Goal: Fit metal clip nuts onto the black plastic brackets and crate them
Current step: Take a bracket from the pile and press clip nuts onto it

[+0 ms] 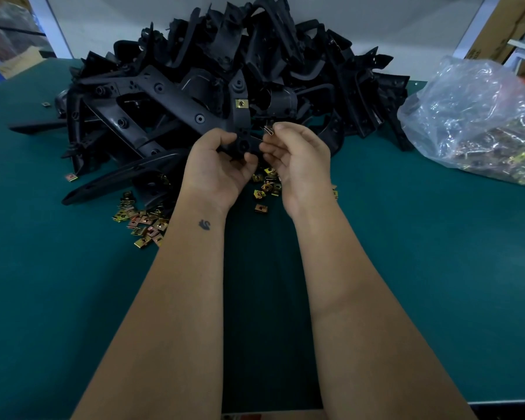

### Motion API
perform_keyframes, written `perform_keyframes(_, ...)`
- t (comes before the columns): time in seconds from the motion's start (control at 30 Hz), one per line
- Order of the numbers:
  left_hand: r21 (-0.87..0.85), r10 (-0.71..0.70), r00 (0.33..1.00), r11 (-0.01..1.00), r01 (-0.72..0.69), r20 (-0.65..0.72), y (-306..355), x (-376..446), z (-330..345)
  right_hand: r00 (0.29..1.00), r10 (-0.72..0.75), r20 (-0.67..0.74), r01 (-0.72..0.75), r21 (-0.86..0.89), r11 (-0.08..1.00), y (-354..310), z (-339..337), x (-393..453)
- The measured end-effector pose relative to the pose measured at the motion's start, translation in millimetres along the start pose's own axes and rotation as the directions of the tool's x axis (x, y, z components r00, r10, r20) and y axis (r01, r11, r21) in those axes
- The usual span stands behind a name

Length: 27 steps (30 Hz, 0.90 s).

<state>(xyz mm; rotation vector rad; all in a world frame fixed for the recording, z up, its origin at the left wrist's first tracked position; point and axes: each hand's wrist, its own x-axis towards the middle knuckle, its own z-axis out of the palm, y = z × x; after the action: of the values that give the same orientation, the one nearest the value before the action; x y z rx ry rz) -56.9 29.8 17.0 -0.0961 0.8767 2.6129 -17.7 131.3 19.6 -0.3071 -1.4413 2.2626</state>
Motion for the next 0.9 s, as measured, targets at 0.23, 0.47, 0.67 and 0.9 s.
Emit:
perform_keyframes(0.23,-0.025,-0.021,0.998,0.999,0.023,0.061,-0.2,-2.7,1.6,0.997,0.024,0.07,-0.017,-0.089,0.996,4.3,1.6,0.5)
perform_keyframes(0.47,0.006,-0.006,0.995,1.0,0.005,0.095,0.5,-4.3,0.8,0.989,0.026,0.147,-0.016,-0.066,0.998,6.7,1.0,1.4)
perform_keyframes(0.67,0.032,0.001,0.992,0.999,-0.005,0.127,-0.1,-4.7,0.3,0.99,0.014,0.139,-0.011,-0.027,1.0,6.5,0.8,1.5)
perform_keyframes(0.9,0.064,-0.006,0.991,0.998,-0.002,0.134,-0.8,-2.8,-0.4,0.992,0.011,0.123,-0.013,0.015,1.0,5.3,1.1,-0.1)
